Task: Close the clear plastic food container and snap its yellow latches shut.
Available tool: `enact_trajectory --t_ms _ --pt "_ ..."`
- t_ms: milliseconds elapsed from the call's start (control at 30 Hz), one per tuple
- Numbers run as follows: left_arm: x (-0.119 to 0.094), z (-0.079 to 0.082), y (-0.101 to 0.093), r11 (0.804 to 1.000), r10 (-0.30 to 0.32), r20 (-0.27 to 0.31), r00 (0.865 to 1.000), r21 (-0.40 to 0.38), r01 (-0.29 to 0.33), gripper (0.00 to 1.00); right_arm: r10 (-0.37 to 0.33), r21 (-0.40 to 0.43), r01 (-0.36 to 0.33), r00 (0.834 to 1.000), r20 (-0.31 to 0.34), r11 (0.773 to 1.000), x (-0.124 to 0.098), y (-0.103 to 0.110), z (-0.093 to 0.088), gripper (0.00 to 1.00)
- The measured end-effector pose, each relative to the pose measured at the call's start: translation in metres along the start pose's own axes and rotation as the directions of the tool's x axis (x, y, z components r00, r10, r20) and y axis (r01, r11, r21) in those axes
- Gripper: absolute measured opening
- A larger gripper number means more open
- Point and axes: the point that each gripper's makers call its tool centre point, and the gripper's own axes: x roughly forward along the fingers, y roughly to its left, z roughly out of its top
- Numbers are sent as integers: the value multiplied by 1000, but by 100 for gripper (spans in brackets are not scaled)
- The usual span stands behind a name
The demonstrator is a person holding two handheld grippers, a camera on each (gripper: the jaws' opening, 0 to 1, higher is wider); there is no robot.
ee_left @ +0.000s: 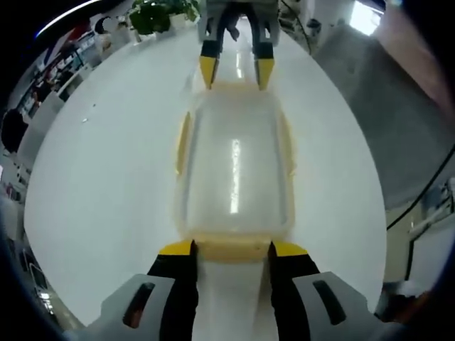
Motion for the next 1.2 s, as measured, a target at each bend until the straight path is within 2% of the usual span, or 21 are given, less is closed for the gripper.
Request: enact_trajectory --t_ms 600,1200 --pt "-21 8 -2 1000 13 0 1000 -5 -13 37 -11 -15 11 1000 22 1000 -12 1 7 35" --pt "-45 30 1 998 54 -13 998 34 -54 37 -46 -23 48 997 54 999 -36 -1 10 35"
